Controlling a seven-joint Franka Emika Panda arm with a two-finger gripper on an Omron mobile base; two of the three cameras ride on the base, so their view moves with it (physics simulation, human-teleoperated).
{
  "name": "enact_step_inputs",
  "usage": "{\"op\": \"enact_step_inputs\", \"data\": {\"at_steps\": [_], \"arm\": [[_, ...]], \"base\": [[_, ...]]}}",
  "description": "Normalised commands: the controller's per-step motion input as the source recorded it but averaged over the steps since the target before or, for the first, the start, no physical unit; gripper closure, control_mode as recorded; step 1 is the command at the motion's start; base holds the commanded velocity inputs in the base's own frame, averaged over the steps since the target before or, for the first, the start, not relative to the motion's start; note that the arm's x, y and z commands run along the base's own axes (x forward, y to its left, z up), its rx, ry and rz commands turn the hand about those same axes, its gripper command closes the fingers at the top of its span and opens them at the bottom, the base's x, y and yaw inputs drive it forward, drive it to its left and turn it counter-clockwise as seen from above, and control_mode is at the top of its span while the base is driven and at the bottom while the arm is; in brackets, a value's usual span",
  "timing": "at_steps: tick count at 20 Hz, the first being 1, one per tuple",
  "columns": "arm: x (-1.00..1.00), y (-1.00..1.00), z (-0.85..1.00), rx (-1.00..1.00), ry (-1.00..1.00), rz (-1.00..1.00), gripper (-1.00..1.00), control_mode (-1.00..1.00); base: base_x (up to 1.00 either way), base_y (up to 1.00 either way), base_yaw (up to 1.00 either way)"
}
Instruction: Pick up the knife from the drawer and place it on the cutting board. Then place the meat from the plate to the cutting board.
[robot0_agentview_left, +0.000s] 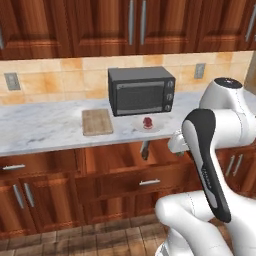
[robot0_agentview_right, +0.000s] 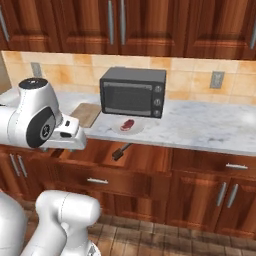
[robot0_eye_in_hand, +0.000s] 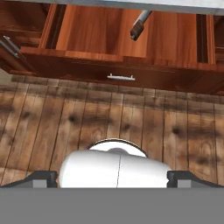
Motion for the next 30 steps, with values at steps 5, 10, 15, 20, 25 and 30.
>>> {"op": "enact_step_inputs", "data": {"at_steps": [5, 10, 15, 20, 25, 30], "arm": [[0.03, 0.00, 0.00, 0.00, 0.00, 0.00, -1.00, -1.00], [0.34, 0.01, -0.03, 0.00, 0.00, 0.00, -1.00, -1.00], [0.47, 0.00, -0.13, 0.00, 0.00, 0.00, -1.00, -1.00], [0.74, 0.00, -0.43, 0.00, 0.03, 0.00, -1.00, -1.00], [0.76, 0.00, -0.54, 0.00, 0.10, 0.00, -1.00, -1.00], [0.52, 0.00, -0.53, 0.00, 0.00, 0.00, -1.00, -1.00]], "base": [[-0.20, 0.00, 0.00], [0.00, 0.00, 0.00], [0.00, 0.00, 0.00], [0.00, 0.00, 0.00], [0.00, 0.00, 0.00], [0.00, 0.00, 0.00]]}}
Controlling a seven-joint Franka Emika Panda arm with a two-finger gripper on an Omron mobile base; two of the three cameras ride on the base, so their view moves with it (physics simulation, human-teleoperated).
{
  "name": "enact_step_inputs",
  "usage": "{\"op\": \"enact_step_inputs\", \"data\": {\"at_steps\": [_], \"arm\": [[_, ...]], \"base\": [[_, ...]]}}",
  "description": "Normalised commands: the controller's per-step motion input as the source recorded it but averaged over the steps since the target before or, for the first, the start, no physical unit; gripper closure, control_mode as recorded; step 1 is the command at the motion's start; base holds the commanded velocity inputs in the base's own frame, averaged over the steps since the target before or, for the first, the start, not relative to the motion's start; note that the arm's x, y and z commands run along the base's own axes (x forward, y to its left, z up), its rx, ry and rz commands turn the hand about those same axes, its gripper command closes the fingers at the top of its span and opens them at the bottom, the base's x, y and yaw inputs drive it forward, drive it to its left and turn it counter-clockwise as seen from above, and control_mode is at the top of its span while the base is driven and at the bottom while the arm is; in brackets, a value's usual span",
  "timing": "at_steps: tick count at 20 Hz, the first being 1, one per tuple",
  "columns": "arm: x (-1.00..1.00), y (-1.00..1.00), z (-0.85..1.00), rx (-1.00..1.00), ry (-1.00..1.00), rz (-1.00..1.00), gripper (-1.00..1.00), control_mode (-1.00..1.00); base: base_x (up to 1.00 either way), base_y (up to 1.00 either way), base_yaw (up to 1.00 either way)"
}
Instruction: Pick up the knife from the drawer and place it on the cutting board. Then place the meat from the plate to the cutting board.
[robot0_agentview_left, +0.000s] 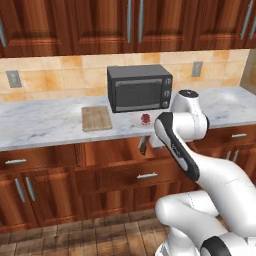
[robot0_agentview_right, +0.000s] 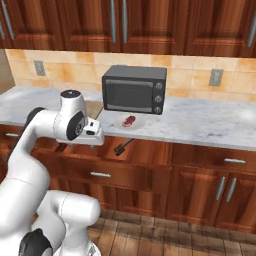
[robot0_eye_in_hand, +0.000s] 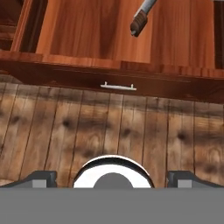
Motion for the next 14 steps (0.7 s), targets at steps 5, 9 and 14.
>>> {"op": "enact_step_inputs", "data": {"at_steps": [5, 9, 14], "arm": [[0.27, 0.00, -0.53, 0.00, -0.01, 0.00, -1.00, -1.00], [0.39, 0.00, -0.58, 0.00, 0.00, 0.00, -1.00, -1.00], [0.56, 0.00, -0.45, 0.00, 0.00, 0.00, -1.00, -1.00]], "base": [[0.00, 0.00, 0.00], [0.00, 0.00, 0.00], [0.00, 0.00, 0.00]]}}
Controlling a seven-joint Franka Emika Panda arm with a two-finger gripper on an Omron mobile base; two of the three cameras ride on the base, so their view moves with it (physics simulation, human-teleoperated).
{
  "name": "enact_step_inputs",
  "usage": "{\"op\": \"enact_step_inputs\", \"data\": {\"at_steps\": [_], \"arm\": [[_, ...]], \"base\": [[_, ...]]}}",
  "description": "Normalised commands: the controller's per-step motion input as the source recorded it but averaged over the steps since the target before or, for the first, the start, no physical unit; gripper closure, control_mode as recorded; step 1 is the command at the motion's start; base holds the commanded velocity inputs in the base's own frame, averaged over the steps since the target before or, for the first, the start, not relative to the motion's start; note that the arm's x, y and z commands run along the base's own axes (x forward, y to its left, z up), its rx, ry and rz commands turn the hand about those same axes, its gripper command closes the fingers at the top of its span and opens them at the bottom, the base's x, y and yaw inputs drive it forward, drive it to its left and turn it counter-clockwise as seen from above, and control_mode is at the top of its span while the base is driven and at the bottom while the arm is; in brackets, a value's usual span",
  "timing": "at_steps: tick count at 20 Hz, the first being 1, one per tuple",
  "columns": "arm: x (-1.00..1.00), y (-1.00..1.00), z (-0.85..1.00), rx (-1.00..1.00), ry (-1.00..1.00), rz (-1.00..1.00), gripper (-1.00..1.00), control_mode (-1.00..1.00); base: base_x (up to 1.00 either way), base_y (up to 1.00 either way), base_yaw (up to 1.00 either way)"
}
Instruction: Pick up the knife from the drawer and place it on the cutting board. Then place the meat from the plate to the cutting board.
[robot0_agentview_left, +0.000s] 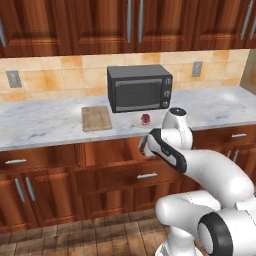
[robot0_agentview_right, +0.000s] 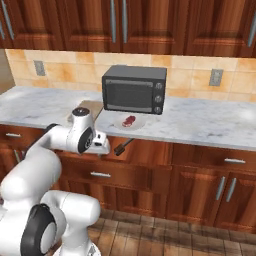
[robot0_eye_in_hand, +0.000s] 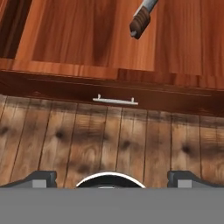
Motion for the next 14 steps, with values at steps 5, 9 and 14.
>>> {"op": "enact_step_inputs", "data": {"at_steps": [5, 9, 14], "arm": [[0.52, 0.00, -0.20, 0.00, 0.02, 0.00, -1.00, -1.00], [0.60, 0.00, -0.03, 0.00, 0.07, 0.00, -1.00, -1.00], [0.48, 0.00, -0.31, 0.00, 0.01, 0.00, -1.00, -1.00]], "base": [[0.00, 0.00, 0.00], [0.00, 0.00, 0.00], [0.00, 0.00, 0.00]]}}
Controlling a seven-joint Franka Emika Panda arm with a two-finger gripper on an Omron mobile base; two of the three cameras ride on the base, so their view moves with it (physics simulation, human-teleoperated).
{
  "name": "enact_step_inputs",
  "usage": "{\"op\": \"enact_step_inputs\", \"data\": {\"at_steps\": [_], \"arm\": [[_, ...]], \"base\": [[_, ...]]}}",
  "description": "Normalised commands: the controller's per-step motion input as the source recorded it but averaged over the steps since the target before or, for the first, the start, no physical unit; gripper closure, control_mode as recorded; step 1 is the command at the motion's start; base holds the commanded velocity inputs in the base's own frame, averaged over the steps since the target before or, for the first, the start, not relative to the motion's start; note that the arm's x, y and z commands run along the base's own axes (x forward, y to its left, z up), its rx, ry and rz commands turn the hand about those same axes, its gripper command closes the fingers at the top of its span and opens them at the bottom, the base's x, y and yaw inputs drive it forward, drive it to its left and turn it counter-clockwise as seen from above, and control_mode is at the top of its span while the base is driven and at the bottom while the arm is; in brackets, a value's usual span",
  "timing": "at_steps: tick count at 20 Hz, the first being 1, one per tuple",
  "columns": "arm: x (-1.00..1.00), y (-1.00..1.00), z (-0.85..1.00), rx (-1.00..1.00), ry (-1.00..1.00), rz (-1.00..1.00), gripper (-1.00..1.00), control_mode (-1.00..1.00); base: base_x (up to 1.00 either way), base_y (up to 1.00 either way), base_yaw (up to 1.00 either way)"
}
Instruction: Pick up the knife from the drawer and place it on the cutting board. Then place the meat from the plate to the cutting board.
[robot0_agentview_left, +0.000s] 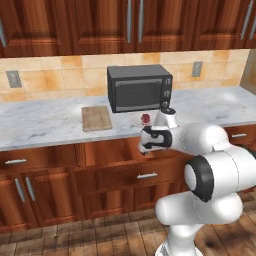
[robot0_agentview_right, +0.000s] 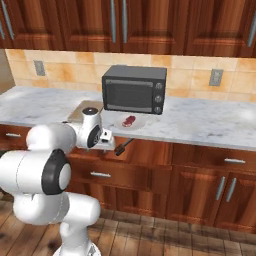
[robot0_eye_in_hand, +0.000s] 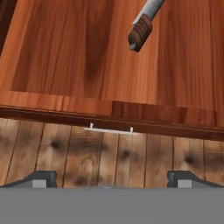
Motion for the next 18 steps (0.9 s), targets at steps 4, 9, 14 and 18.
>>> {"op": "enact_step_inputs", "data": {"at_steps": [4, 9, 14, 18], "arm": [[0.45, 0.00, -0.44, 0.00, 0.00, 0.00, -1.00, -1.00], [0.37, 0.00, -0.56, 0.00, 0.00, 0.00, -1.00, -1.00], [0.43, 0.00, -0.38, 0.00, 0.00, 0.00, -1.00, -1.00], [0.41, 0.00, -0.28, 0.00, 0.00, 0.00, -1.00, -1.00]], "base": [[0.00, 0.00, 0.00], [0.00, 0.00, 0.00], [0.00, 0.00, 0.00], [0.00, 0.00, 0.00]]}}
